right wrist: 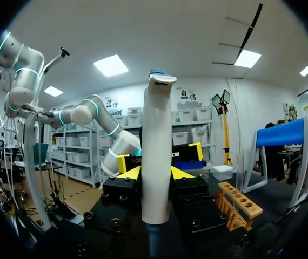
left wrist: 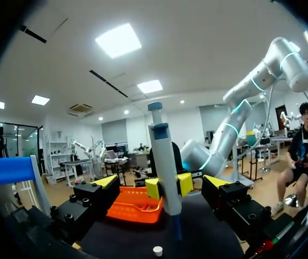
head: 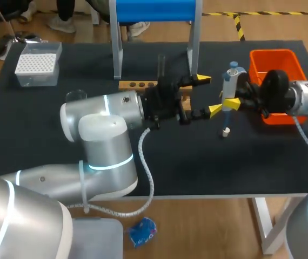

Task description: Invert the test tube, pick up the pipette, mount the tip to pipette, aspirate from beaker and dispense into the tube, eject the tip, return the pipette, and cap with the stopper.

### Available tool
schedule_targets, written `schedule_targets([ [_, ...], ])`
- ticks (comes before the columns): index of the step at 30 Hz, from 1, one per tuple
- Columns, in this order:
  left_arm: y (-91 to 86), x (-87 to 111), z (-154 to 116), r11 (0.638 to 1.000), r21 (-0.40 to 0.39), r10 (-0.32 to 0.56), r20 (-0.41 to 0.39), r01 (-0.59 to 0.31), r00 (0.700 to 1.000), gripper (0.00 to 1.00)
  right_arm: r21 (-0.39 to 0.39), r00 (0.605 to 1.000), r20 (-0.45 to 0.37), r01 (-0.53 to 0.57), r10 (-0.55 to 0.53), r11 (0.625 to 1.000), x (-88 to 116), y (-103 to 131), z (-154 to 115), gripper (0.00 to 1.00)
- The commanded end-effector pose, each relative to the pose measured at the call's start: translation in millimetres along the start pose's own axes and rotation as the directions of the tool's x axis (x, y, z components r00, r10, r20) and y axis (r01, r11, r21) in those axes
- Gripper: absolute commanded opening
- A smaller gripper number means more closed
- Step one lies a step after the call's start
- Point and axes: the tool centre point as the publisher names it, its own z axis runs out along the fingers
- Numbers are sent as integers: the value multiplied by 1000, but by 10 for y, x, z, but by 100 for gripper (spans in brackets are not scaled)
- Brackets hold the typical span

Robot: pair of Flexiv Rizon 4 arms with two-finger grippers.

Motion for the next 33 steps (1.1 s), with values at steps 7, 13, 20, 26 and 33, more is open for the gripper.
schedule_targets([
  [7,19,0,-11,999,44,1,1,-1,1000,100,-8,999,-42,-5,5,1000,25,-120,131,0],
  [13,3,-10,-31,999,39,23,15,-24,1000,100,-12,999,-48,-9,8,1000,20,-129,136,0],
  [20,-20,-41,-10,998,3,62,5,-62,998,100,-13,998,-55,-13,12,1000,23,-135,134,0],
  [26,-30,-55,31,997,-4,78,-11,-78,997,100,-15,998,-57,-16,16,1000,36,-142,137,0],
  [33,-20,-52,58,997,0,75,-28,-75,997,100,-13,998,-64,-19,18,1000,46,-152,150,0],
])
